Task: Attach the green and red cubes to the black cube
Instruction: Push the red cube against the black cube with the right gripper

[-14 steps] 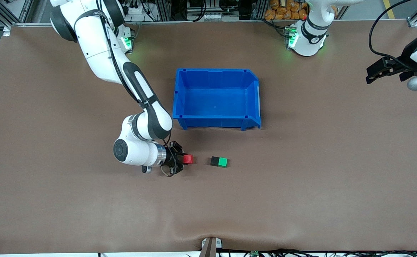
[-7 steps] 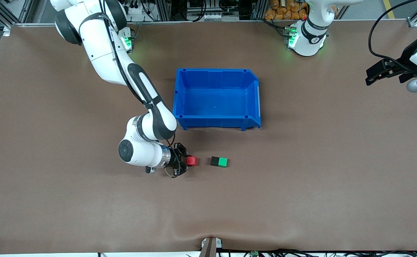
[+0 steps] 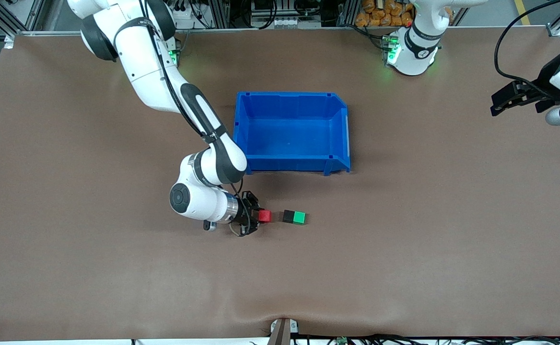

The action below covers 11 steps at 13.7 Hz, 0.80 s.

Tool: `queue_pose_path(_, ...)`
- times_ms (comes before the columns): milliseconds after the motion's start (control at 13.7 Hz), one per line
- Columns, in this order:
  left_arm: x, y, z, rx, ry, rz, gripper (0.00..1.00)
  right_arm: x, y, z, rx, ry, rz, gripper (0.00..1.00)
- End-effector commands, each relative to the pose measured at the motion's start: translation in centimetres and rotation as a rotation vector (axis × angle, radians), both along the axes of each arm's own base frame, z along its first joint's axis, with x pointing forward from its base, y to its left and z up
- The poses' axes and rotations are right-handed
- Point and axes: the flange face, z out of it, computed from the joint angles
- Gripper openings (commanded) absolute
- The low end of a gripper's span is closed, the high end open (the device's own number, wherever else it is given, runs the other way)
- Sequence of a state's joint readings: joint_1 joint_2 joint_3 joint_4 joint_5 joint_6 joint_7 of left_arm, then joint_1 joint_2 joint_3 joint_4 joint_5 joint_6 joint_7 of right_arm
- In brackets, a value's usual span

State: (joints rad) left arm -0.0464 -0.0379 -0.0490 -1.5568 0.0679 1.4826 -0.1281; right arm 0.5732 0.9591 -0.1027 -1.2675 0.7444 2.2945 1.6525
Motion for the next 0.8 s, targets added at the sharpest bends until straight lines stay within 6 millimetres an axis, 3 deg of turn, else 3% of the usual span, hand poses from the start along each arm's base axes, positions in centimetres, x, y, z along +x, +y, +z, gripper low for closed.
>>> queue_pose_path(0,0.1,0.2,0.2,-0.009,-0.005,-0.015,1.0,0.5,1.1,-0.1,0.013,-0.011,-0.023,0.0)
queue_pose_path(729,0.3,0.2,0.0,-0.009,0.001,-0.015,1.0,-0.3,2.9,-0.5,0.012,-0.027,-0.029,0.0)
